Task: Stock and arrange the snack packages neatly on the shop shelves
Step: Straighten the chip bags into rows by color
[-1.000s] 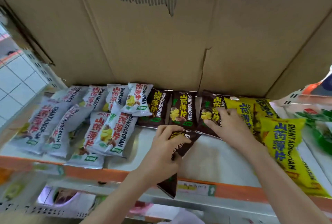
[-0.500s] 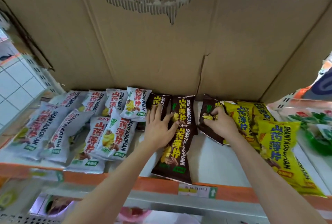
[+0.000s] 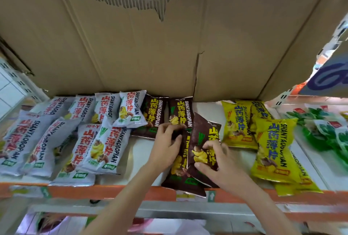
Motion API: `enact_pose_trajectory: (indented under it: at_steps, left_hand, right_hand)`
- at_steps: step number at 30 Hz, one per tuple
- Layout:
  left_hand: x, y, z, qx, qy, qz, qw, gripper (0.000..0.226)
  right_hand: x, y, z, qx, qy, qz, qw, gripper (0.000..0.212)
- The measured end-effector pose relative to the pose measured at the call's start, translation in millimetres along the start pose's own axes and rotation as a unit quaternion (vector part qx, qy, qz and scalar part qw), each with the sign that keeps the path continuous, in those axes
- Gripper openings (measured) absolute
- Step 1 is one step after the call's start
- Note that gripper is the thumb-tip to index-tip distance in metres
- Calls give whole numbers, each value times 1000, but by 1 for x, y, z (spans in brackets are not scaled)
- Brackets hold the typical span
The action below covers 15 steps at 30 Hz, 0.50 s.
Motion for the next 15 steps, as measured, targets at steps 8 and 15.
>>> enact_pose_trajectory:
  at_steps: [8, 15]
  left_hand:
    - [-11, -32, 38, -253, 47, 79, 963, 59]
    - [-29, -32, 16, -263, 18, 80, 961, 56]
  right_hand:
    - [-6, 3, -25, -171, -41, -38, 984, 55]
    - [-5, 25, -16, -225, 25, -66, 972, 71]
Point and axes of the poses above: each hand's wrist, its own x-axis away from the middle knuckle, its own z-axis out of the back of the hand, y = z × x, the point moved 7 cm from there along -x, towards the middle knuckle, and after that the axes turned 4 degrees about y, right-handed, at the moved point
